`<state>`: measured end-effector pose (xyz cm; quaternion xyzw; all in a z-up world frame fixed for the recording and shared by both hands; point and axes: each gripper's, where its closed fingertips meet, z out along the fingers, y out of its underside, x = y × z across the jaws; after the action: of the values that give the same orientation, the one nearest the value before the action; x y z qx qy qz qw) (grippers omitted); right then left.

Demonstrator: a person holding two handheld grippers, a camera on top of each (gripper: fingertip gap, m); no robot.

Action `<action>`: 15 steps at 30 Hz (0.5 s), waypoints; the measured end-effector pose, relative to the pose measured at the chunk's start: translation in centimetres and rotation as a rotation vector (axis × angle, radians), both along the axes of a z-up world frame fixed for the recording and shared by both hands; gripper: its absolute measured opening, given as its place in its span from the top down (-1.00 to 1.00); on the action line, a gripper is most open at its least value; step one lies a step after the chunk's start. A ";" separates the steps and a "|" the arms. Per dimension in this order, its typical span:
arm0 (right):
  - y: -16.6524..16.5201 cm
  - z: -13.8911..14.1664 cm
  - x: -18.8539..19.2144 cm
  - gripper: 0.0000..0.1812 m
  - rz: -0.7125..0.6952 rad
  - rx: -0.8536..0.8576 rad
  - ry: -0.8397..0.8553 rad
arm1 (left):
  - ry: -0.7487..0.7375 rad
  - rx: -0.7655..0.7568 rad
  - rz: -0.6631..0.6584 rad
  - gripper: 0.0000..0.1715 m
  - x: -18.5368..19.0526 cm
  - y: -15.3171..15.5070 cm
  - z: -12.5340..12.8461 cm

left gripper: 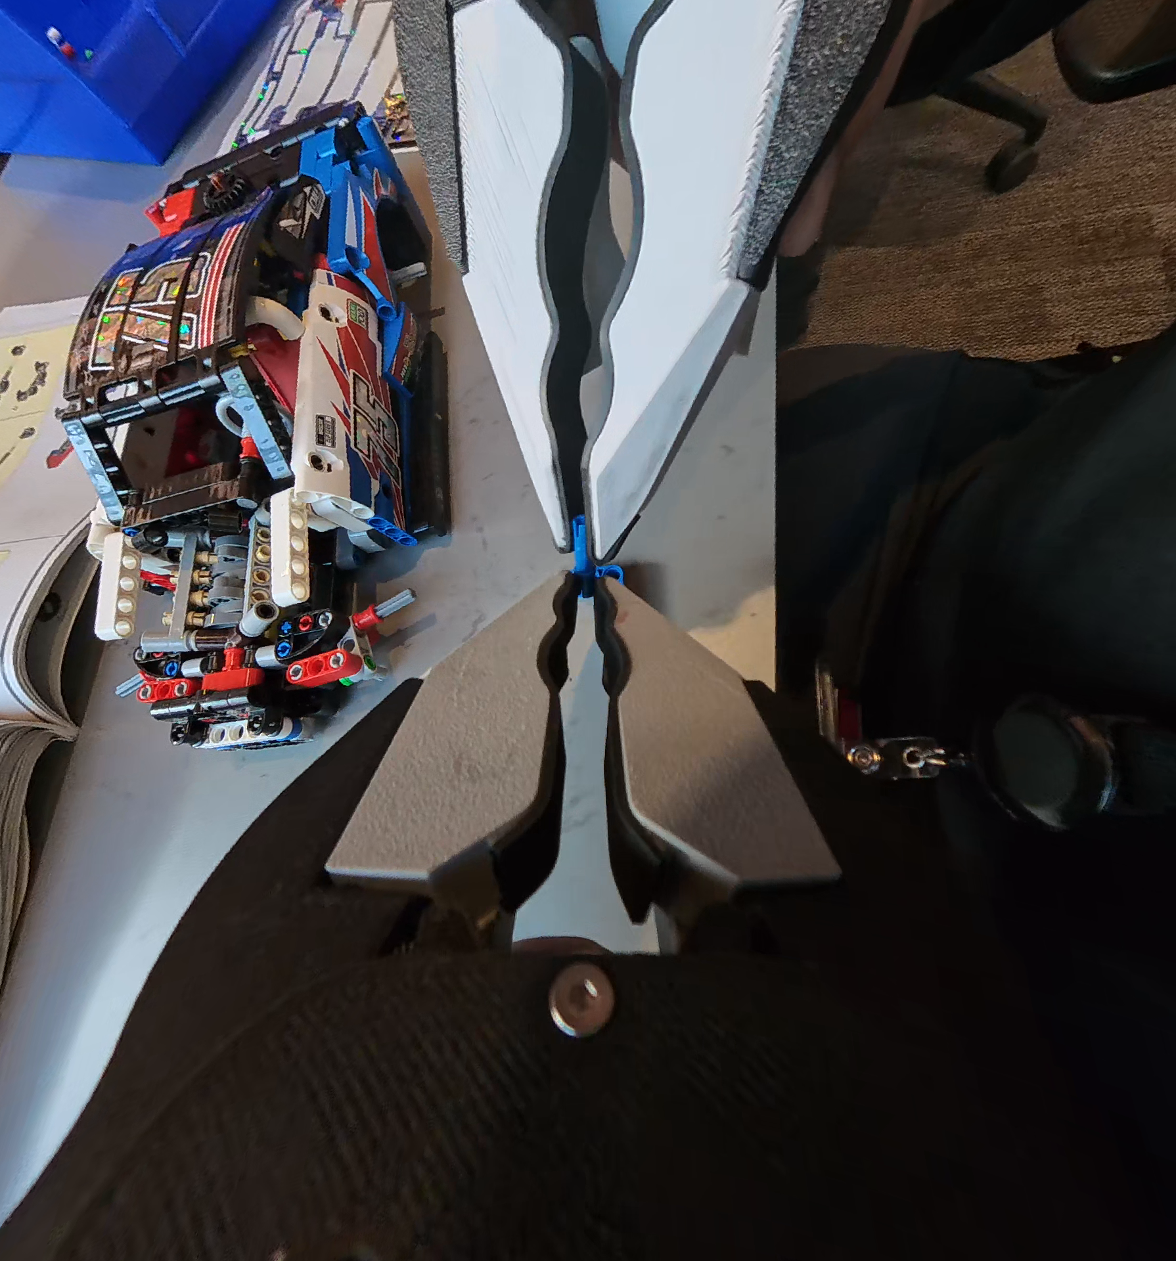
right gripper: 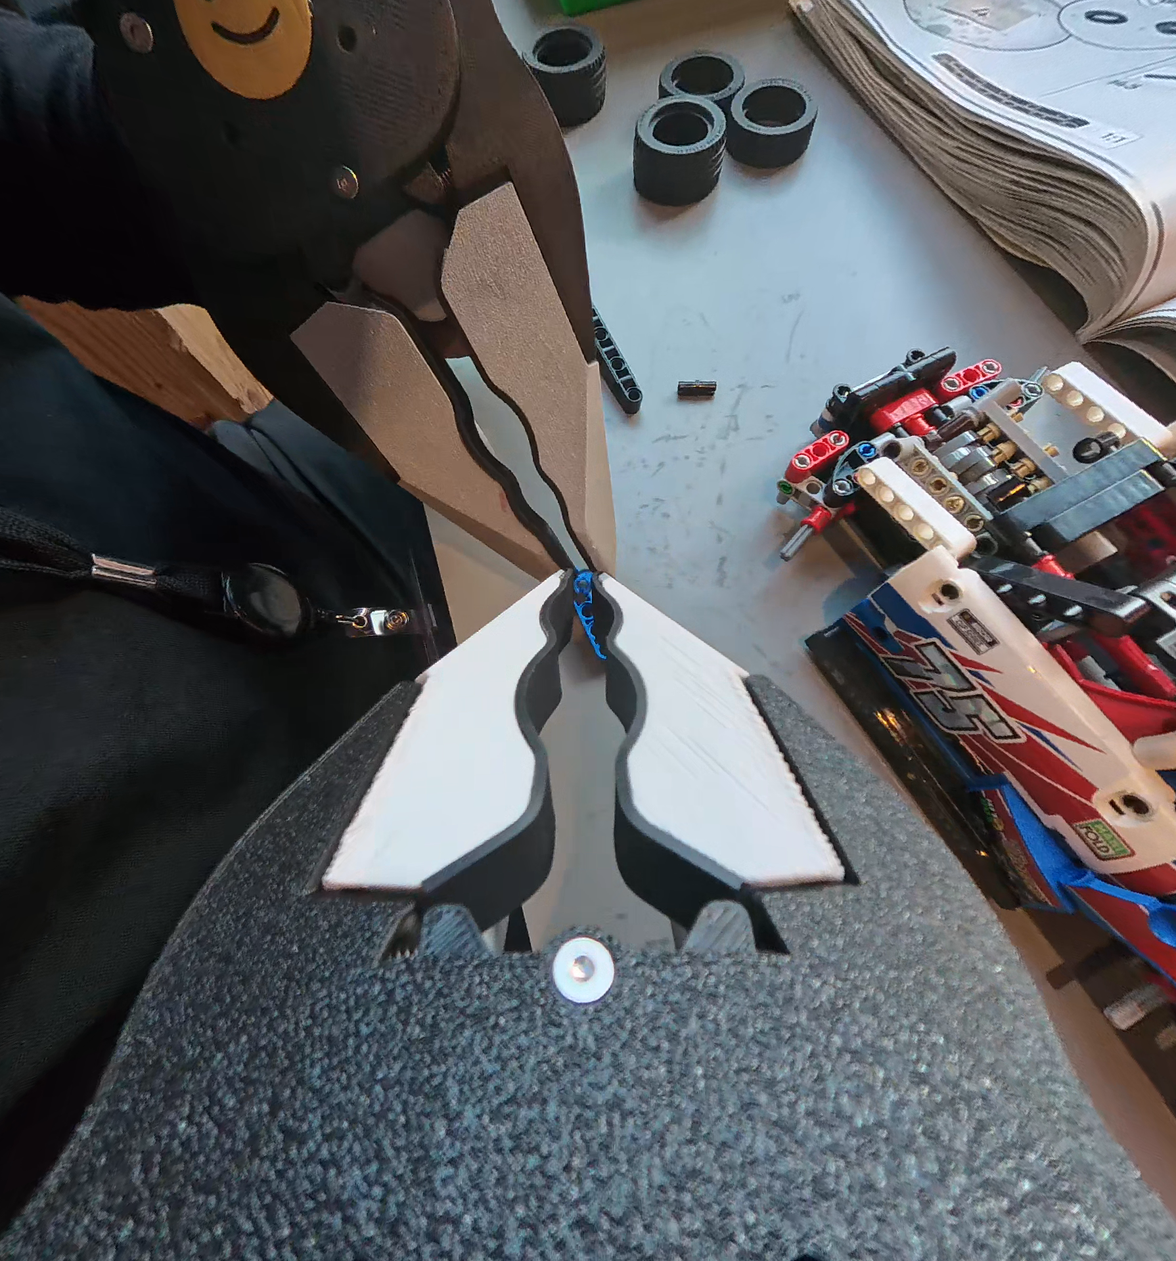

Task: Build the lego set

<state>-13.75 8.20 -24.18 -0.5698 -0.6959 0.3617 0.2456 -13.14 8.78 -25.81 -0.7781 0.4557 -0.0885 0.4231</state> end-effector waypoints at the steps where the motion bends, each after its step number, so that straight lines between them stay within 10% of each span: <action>1: 0.0 0.0 0.0 0.95 0.001 0.006 -0.002 | -0.003 -0.001 -0.001 0.98 0.0 -0.1 0.0; 15: -0.2 -0.4 -0.2 0.96 0.035 0.098 -0.067 | -0.120 -0.055 0.015 0.98 -0.1 -0.3 0.0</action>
<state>-13.97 8.02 -24.54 -0.5564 -0.7305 0.3122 0.2435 -13.20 8.49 -25.82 -0.7860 0.4211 -0.1444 0.4288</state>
